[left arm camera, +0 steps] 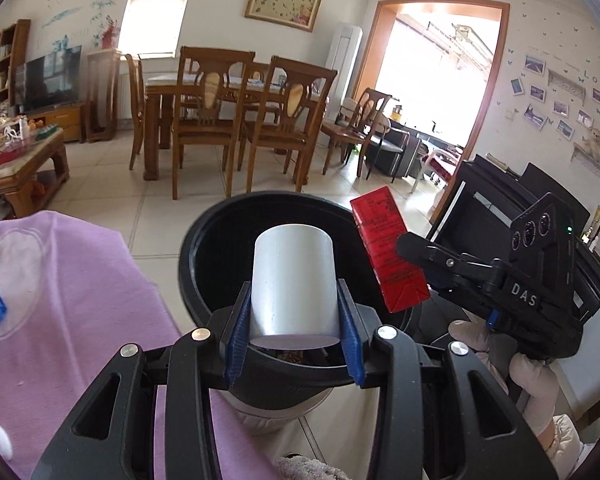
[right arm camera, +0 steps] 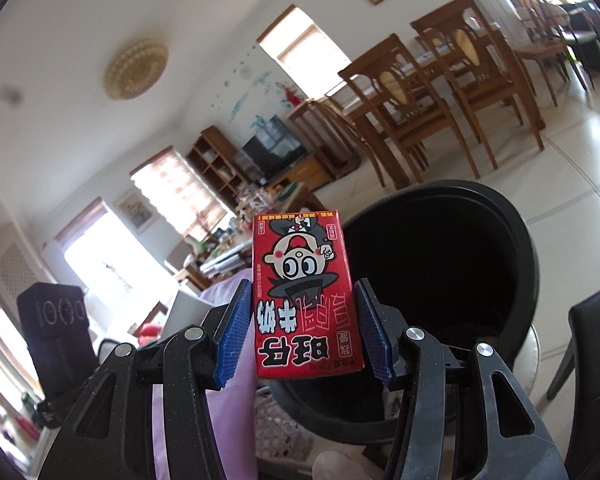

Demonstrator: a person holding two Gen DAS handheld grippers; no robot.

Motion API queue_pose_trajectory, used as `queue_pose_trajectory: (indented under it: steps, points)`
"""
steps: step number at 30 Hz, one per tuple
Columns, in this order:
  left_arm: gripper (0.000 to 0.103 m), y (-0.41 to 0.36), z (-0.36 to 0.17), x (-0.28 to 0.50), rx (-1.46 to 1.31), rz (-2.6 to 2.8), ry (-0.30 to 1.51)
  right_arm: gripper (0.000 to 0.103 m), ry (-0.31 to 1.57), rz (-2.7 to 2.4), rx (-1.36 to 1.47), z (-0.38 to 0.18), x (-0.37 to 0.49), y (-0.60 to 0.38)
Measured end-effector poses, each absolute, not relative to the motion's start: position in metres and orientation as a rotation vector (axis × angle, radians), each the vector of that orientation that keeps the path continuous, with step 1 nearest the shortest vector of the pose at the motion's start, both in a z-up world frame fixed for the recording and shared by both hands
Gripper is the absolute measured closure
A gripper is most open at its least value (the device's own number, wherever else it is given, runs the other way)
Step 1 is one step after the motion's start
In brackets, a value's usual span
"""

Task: Collect trash
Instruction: 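Carry the white cup and red milk box over the black bin with both grippers, then open both grippers to drop the cup and milk box into the bin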

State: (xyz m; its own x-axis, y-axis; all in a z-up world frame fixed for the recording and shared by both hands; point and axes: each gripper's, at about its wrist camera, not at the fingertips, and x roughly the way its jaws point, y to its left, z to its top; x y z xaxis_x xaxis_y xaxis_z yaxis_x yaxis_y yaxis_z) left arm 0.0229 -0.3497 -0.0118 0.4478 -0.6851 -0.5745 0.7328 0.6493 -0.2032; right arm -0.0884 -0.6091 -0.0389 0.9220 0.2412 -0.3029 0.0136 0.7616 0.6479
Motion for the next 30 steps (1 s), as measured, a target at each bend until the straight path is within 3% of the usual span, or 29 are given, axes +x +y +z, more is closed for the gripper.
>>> queue_pose_trajectory:
  steps: [12,26,30]
  points:
    - [0.064,-0.381,-0.033,0.040,0.125,-0.856,0.749,0.051,0.396,0.091,0.785,-0.076,-0.092,-0.621]
    - [0.063,-0.394,-0.042,0.045,0.136,-0.839,0.783,0.050,0.412,0.068,0.784,-0.070,-0.080,-0.607]
    - [0.058,-0.392,-0.043,0.048,0.134,-0.828,0.796,0.050,0.418,0.069,0.777,-0.069,-0.077,-0.605]
